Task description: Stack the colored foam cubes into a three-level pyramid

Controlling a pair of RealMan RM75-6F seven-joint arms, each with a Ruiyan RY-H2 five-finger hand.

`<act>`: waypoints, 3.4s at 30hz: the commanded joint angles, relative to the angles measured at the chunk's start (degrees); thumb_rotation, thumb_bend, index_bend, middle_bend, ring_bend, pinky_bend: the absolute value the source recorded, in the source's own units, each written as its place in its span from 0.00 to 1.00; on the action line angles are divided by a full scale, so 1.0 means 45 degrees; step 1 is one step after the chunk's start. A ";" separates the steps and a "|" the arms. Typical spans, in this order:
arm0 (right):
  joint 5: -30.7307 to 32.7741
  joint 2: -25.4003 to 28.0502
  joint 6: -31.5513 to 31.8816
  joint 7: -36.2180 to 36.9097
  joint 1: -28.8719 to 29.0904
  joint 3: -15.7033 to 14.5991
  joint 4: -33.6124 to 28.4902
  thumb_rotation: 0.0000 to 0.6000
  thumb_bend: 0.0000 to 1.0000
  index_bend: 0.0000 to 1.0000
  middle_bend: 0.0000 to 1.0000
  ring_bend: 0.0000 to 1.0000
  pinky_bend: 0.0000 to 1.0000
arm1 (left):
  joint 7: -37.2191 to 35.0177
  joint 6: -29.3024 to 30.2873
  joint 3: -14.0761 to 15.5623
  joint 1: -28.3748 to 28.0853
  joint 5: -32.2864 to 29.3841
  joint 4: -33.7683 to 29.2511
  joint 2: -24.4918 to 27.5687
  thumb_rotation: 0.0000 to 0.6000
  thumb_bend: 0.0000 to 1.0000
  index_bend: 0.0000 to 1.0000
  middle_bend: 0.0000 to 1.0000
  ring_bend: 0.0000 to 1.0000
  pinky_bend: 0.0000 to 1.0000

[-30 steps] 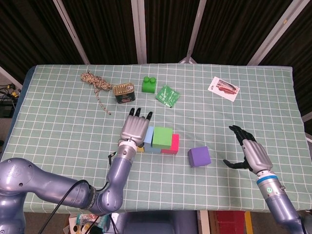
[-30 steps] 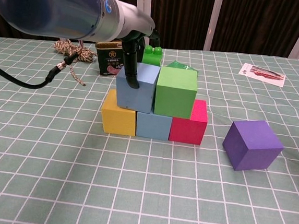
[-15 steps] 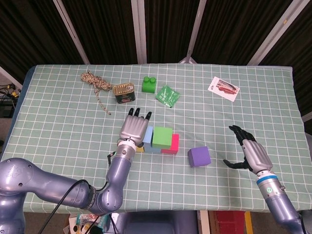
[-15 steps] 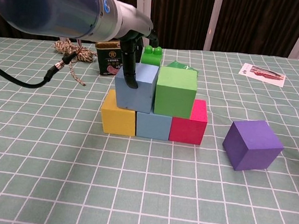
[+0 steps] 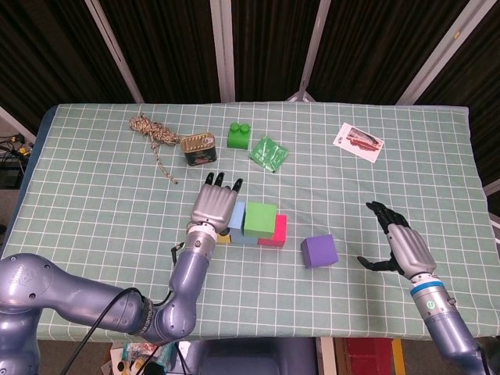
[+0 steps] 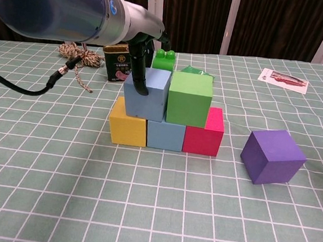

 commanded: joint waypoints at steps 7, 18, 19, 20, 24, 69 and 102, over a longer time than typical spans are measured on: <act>0.0033 -0.0015 -0.0024 -0.0015 0.0019 -0.0003 0.0017 1.00 0.24 0.00 0.00 0.00 0.00 | 0.0039 0.0062 -0.0063 -0.0012 0.0034 -0.0021 -0.0023 1.00 0.32 0.09 0.33 0.04 0.06; 0.0049 -0.0019 -0.0025 -0.0046 0.0021 -0.0021 0.0016 1.00 0.24 0.00 0.00 0.00 0.00 | 0.0076 0.0089 -0.0074 0.0041 0.0015 -0.0047 -0.0027 1.00 0.31 0.09 0.32 0.04 0.06; 0.0054 -0.0025 -0.0025 -0.0053 0.0024 -0.0021 0.0019 1.00 0.24 0.00 0.00 0.00 0.00 | 0.0083 0.0091 -0.0079 0.0044 0.0008 -0.0055 -0.0025 1.00 0.30 0.09 0.32 0.04 0.06; 0.0056 -0.0027 -0.0023 -0.0056 0.0025 -0.0020 0.0019 1.00 0.24 0.00 0.00 0.00 0.00 | 0.0087 0.0095 -0.0082 0.0046 0.0006 -0.0058 -0.0024 1.00 0.30 0.09 0.32 0.04 0.06; 0.0058 -0.0038 -0.0014 -0.0077 0.0027 -0.0026 0.0024 1.00 0.24 0.00 0.00 0.00 0.00 | 0.0124 0.0111 -0.0090 0.0057 -0.0059 -0.0066 -0.0028 1.00 0.26 0.08 0.29 0.04 0.06; -0.0159 -0.0041 0.0089 -0.0523 0.0034 -0.0176 0.0264 1.00 0.24 0.00 0.00 0.00 0.00 | -0.4568 0.3151 0.4410 0.6187 1.0105 -0.6558 0.4982 1.00 0.07 0.04 0.12 0.03 0.05; -0.1721 -0.1642 -0.0058 -0.3033 0.0123 -0.1626 0.0369 1.00 0.24 0.00 0.06 0.03 0.00 | -0.8508 0.4565 0.7265 1.2629 1.8346 -0.3584 0.5742 1.00 0.07 0.03 0.11 0.01 0.04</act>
